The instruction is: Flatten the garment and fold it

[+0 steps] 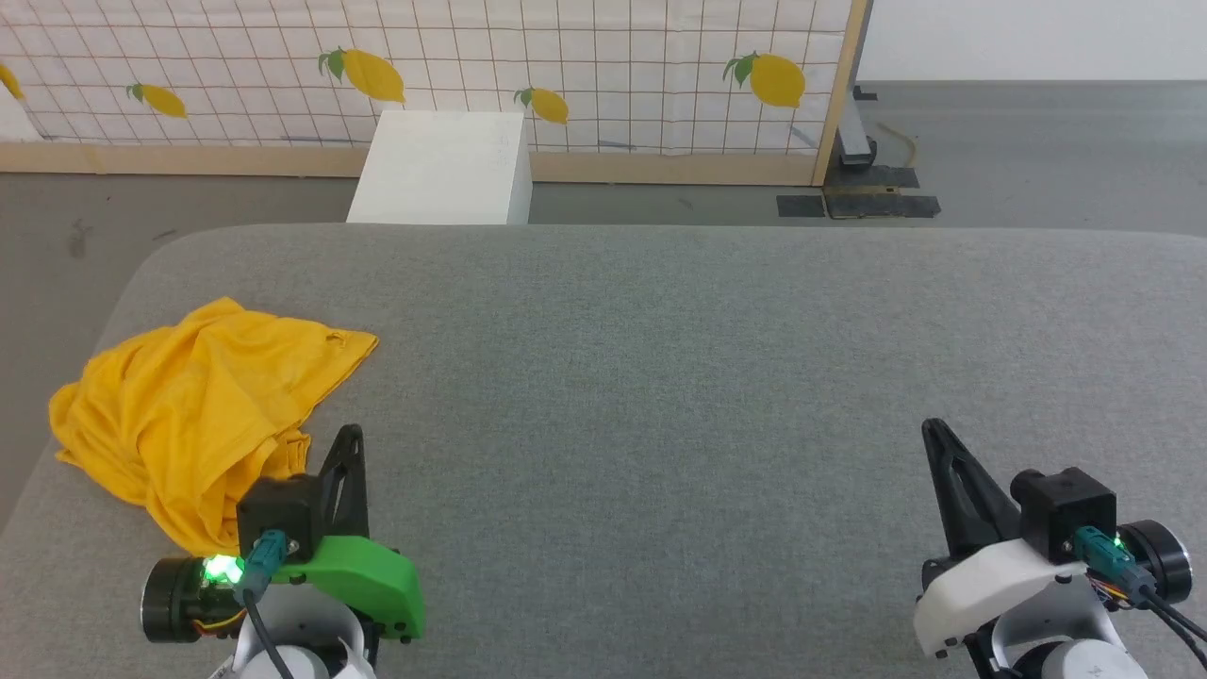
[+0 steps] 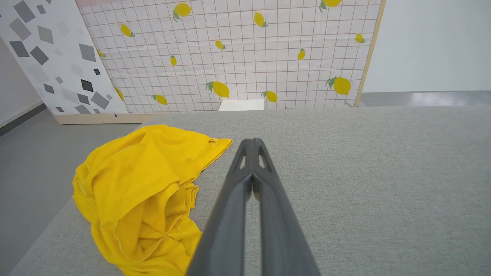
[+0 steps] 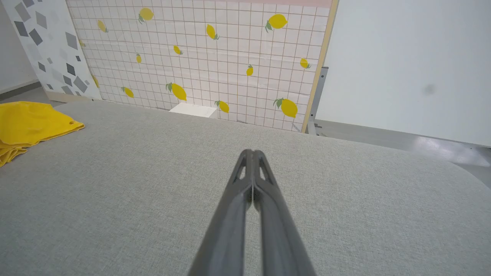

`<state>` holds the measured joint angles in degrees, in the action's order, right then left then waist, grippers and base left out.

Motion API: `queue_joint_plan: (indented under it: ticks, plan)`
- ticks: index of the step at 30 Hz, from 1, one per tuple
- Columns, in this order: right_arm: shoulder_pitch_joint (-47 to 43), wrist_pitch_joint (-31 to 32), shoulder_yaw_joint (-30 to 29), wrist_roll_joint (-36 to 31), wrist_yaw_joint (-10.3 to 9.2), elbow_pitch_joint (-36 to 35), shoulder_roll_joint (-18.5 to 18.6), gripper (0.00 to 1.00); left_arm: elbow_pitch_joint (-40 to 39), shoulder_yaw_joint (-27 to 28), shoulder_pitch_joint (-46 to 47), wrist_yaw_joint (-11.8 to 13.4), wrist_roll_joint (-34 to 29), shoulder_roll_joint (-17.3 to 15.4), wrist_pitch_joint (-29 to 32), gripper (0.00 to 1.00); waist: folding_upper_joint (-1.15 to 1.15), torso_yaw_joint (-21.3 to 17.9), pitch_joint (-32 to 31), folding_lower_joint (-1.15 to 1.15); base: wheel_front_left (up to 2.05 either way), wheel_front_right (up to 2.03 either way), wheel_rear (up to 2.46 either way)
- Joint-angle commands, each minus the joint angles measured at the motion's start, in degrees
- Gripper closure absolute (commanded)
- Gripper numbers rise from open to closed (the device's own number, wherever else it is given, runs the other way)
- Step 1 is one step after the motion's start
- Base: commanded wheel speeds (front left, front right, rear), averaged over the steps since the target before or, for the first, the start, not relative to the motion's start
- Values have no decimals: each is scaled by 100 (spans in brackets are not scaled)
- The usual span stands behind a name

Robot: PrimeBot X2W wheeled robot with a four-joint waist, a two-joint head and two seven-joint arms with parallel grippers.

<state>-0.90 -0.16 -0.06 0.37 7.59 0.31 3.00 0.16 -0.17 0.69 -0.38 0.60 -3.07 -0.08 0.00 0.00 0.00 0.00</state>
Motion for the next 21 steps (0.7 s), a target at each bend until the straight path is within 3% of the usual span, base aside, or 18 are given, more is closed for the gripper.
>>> queue_joint_plan:
  ticks: [1, 7, 8, 21]
  plan:
    - [90, 16, 6, -37, -10, -31, -13, 100, -16, 17, -69, 38, -60, 19, 8, 100, 0, 0, 0, 0, 0, 0, 0]
    - [90, 16, 6, -37, -10, -31, -13, 100, -16, 17, -69, 38, -60, 19, 8, 100, 0, 0, 0, 0, 0, 0, 0]
    - [-1, 0, -1, 4, 0, 1, 0, 0, 1, -4, 1, -1, 3, 0, -1, 0, 0, 0, 0, 0, 0, 0, 0]
    - [23, -70, -50, 72, -1, 57, 0, 0, 138, -108, 80, 47, 97, 1, -113, 0, 0, 51, -9, 0, 0, 0, 0]
